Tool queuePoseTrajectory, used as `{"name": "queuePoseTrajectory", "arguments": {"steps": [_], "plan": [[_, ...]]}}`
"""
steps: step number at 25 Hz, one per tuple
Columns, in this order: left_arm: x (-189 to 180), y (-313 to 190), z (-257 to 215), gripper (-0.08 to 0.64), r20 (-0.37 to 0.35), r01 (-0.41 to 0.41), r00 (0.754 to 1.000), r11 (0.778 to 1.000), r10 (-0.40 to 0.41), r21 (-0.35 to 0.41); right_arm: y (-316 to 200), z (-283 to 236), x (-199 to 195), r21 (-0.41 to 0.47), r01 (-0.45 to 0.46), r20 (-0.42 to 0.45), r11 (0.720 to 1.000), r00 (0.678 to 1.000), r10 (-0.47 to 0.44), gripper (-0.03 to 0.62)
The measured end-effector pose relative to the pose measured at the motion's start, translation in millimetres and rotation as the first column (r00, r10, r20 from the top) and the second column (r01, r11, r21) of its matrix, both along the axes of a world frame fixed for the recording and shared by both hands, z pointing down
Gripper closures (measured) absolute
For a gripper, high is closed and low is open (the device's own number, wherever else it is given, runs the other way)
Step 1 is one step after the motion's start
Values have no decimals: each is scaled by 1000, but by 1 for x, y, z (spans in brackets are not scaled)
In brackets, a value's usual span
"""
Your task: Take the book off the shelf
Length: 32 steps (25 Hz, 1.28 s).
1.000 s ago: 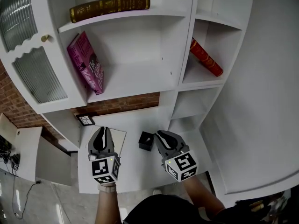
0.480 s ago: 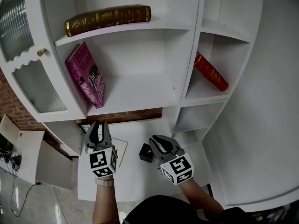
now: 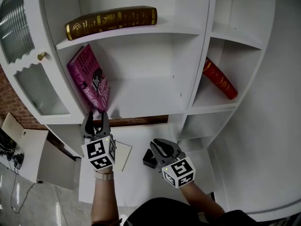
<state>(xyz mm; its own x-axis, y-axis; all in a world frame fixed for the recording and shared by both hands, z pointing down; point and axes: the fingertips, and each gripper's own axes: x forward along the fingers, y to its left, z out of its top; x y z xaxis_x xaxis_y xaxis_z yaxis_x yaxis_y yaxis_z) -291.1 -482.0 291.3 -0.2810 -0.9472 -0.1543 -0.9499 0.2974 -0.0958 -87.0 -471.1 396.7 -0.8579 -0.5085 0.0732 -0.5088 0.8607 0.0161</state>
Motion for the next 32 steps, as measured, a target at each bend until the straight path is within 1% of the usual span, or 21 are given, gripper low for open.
{"name": "queuePoseTrajectory", "arguments": {"steps": [7,12,21,24,32], "plan": [[-8,-16,-11,342,-5,19,1000,1000,-19,-17,-4,1,-4,0,23,6,1000,1000,-23,537],[-11,-31,-13,342,21,48,999,997,-47,-63,-6,2,-4,0,27,16,1000,1000,-27,537],[-21,-45,-11,342,1,116,993,989,-116,-95,-13,5,4,-8,9,17,1000,1000,-9,537],[-23,-51,-7,347,-5,117,993,986,-119,-122,-15,5,5,-11,8,20,1000,1000,-8,537],[-20,-60,-9,370,21,107,994,985,-105,-137,-17,9,7,-23,4,18,1000,1000,-3,537]]}}
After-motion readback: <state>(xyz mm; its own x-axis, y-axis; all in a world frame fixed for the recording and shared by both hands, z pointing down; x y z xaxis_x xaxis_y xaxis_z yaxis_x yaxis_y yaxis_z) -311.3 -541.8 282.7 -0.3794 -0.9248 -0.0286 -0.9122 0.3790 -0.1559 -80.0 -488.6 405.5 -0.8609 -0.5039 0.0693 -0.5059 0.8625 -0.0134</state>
